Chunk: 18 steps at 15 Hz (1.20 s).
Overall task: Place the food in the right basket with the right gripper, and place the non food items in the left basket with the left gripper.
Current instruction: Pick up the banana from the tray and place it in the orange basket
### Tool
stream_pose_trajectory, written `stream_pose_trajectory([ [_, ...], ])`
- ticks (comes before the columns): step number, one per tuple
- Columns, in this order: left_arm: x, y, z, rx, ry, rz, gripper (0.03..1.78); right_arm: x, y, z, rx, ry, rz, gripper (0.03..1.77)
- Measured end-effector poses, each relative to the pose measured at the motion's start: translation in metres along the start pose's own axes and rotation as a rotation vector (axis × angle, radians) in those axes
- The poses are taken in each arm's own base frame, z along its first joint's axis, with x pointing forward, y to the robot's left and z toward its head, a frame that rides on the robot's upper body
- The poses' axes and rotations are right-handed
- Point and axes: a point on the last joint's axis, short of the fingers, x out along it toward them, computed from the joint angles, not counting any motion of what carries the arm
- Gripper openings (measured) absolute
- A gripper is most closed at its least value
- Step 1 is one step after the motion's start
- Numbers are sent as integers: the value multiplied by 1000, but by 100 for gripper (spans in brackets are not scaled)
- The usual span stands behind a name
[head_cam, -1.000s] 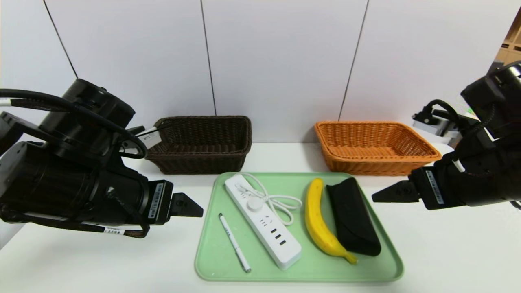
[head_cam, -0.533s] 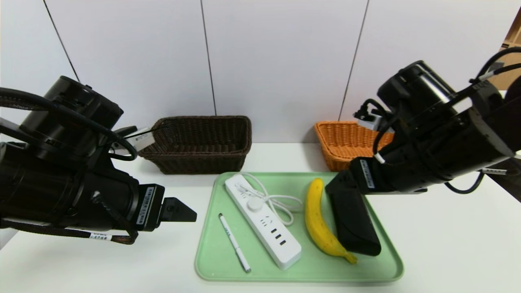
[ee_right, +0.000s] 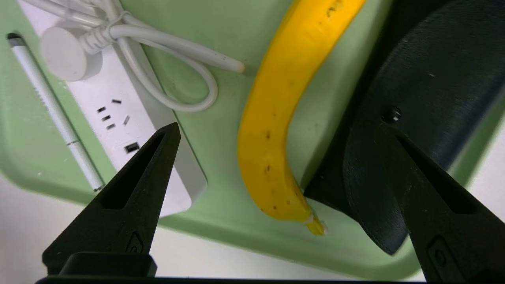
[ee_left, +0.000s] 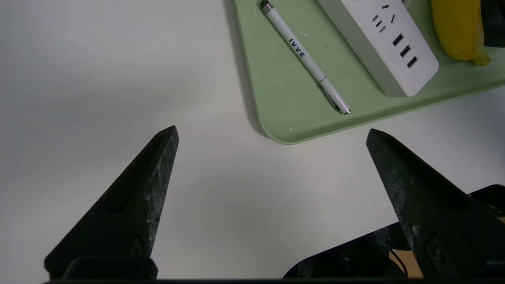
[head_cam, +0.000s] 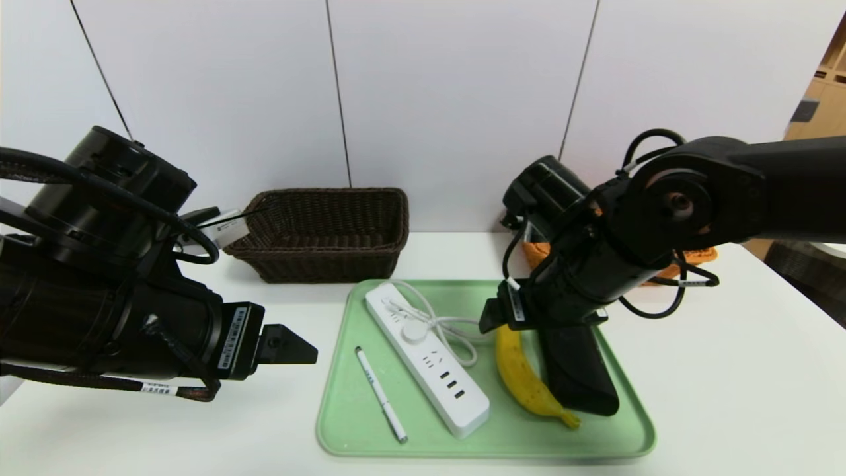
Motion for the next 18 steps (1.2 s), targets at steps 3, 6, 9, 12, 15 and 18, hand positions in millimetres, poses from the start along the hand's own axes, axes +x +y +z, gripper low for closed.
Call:
stream_pose_trajectory([
  [3, 0, 0, 0, -1, 1, 2, 169, 21, 8, 0, -22, 39, -14, 171],
  [6, 1, 1, -1, -1, 4, 3, 169, 30, 9, -1, -35, 72, -26, 171],
  [9, 1, 1, -1, -2, 3, 4, 169, 30, 8, -5, -67, 103, -37, 171],
  [12, 2, 1, -2, -3, 6, 4, 169, 30, 7, -8, -126, 129, -46, 171],
  [15, 2, 2, -3, -5, 6, 5, 169, 32, 12, -12, -168, 142, -45, 171],
  [18, 3, 2, -4, -5, 14, 8, 169, 38, 17, -14, -186, 152, -47, 171],
])
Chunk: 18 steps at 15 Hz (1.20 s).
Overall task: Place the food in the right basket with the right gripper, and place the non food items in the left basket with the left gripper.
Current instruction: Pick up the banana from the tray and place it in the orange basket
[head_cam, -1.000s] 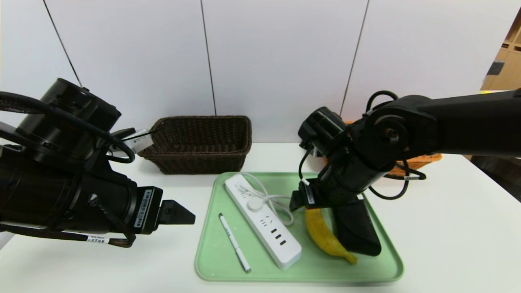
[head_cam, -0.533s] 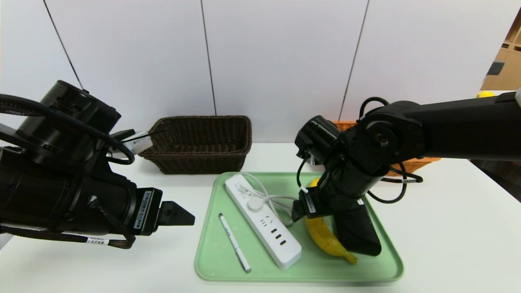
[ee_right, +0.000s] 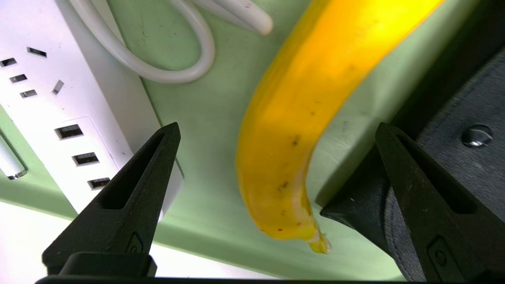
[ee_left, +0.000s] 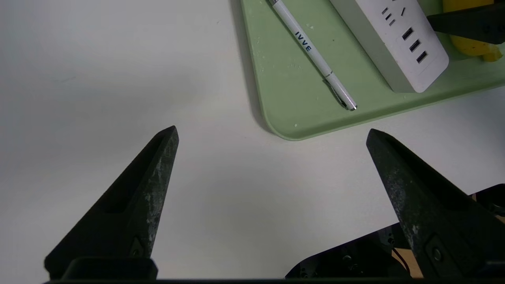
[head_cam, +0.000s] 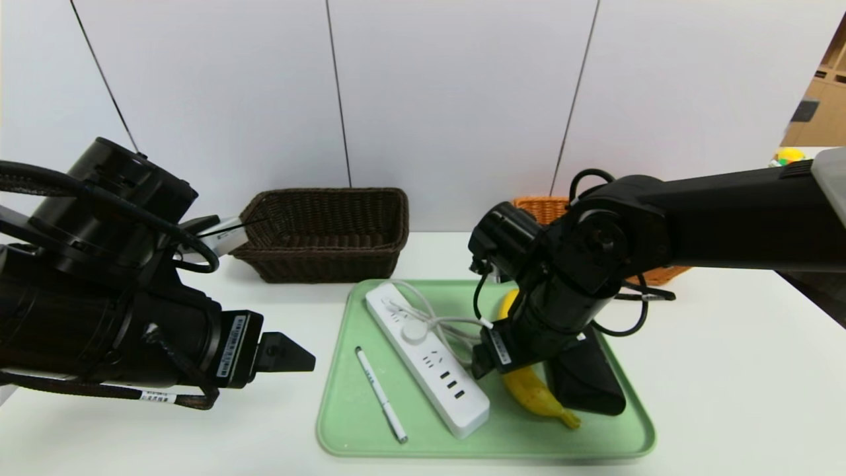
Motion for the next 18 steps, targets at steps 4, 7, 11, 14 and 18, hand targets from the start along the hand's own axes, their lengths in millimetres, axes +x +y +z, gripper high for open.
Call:
stream_pose_trajectory([
  [4, 0, 0, -1, -1, 2, 2, 169, 8, 1, 1, -5, 11, -28, 171],
  [7, 1, 0, 0, -1, 3, 1, 169, 11, 2, 0, -7, 21, -34, 147],
  [11, 1, 0, 0, 1, 3, 0, 169, 12, 3, -1, -11, 25, -33, 92],
  [14, 0, 0, -1, 0, 2, 0, 169, 9, 4, -1, -11, 18, -27, 51],
  [18, -4, 0, -1, 0, -10, -5, 169, -5, 3, -3, 4, -15, -13, 51],
])
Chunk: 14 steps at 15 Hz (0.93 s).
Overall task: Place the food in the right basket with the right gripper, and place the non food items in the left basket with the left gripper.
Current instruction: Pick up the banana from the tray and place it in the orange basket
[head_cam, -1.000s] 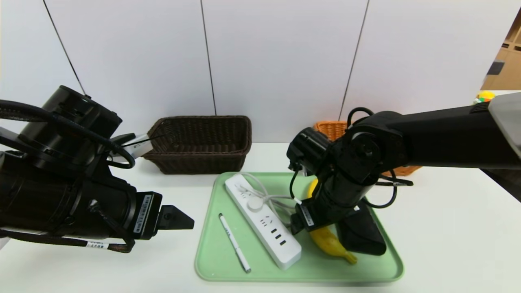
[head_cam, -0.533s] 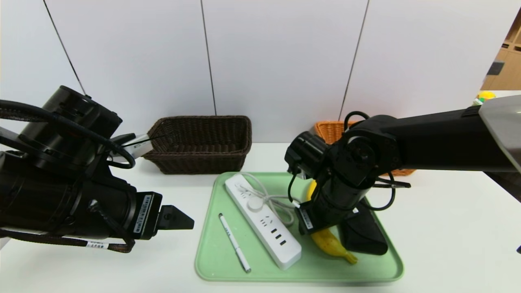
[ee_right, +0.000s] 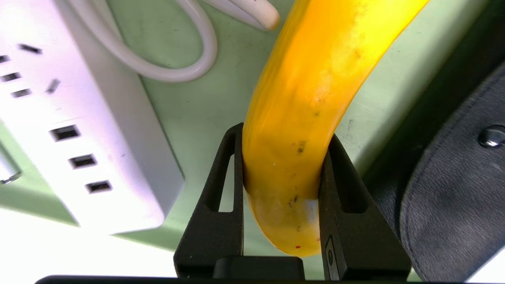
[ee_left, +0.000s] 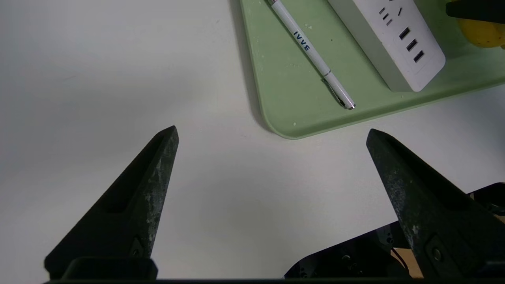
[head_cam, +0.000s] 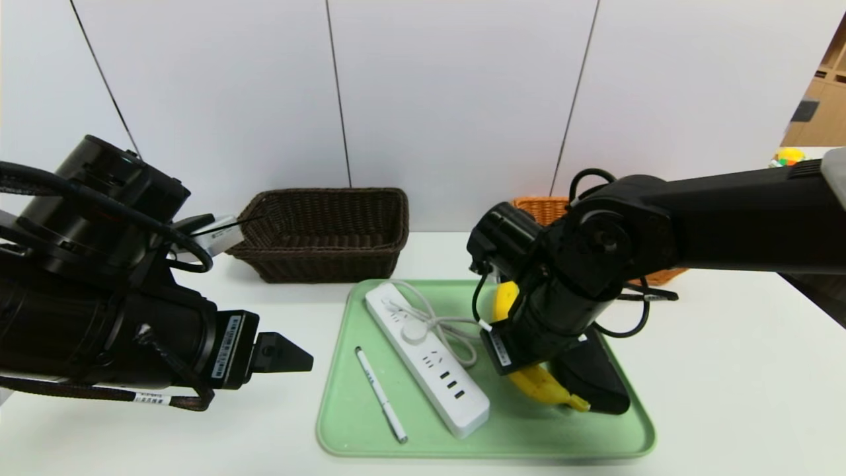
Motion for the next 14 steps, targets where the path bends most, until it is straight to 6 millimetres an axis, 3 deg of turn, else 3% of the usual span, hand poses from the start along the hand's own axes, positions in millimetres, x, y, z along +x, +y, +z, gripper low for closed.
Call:
stream_pose_trajectory([
  [3, -5, 0, -1, 3, -14, -6, 169, -23, -4, -2, 12, -60, 17, 51],
  [9, -9, 1, -2, 6, -23, -12, 169, -94, -29, 6, 96, -312, -13, 51],
  [14, -7, 2, -5, 5, -16, -10, 169, -107, -53, 27, 256, -490, -65, 51],
])
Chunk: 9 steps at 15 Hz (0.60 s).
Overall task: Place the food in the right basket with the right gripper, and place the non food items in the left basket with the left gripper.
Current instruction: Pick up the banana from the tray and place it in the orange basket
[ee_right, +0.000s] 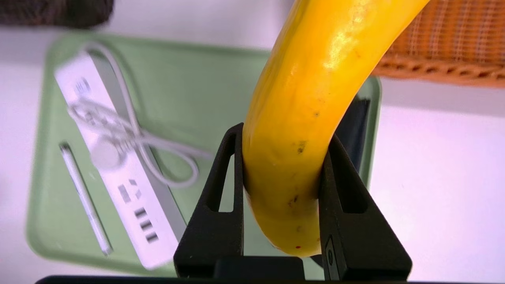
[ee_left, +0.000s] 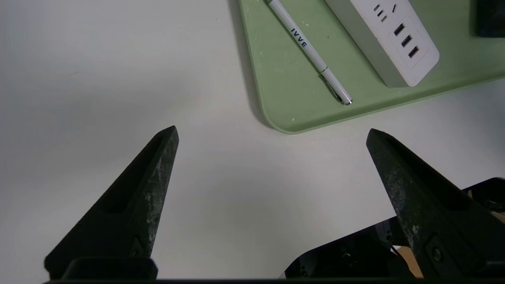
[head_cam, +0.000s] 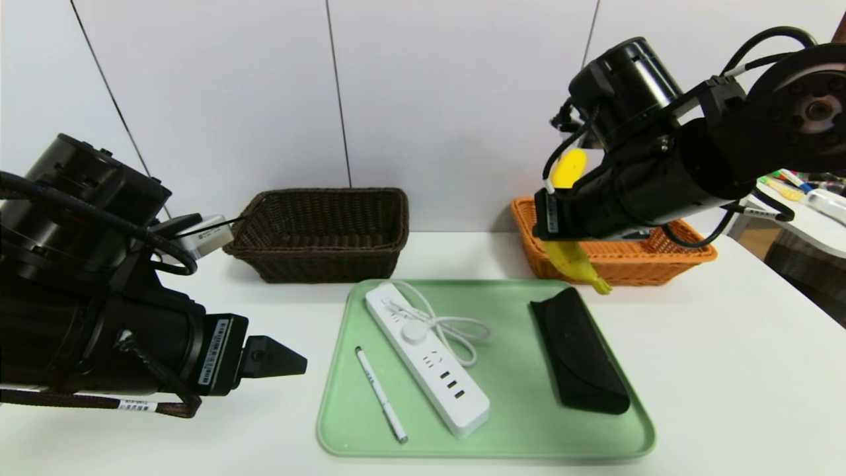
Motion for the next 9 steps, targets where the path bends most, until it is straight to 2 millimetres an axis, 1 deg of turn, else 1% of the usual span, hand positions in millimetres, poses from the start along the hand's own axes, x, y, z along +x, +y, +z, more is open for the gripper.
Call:
stream_pose_trajectory([
  [5, 1, 0, -1, -4, 4, 3, 169, 30, -29, 19, 96, -82, -115, 51],
  [7, 1, 0, -1, -4, 4, 2, 169, 40, -41, 23, 122, -95, -172, 51],
  [9, 1, 0, -1, -2, 6, 3, 169, 47, -52, 24, 121, -89, -212, 51],
])
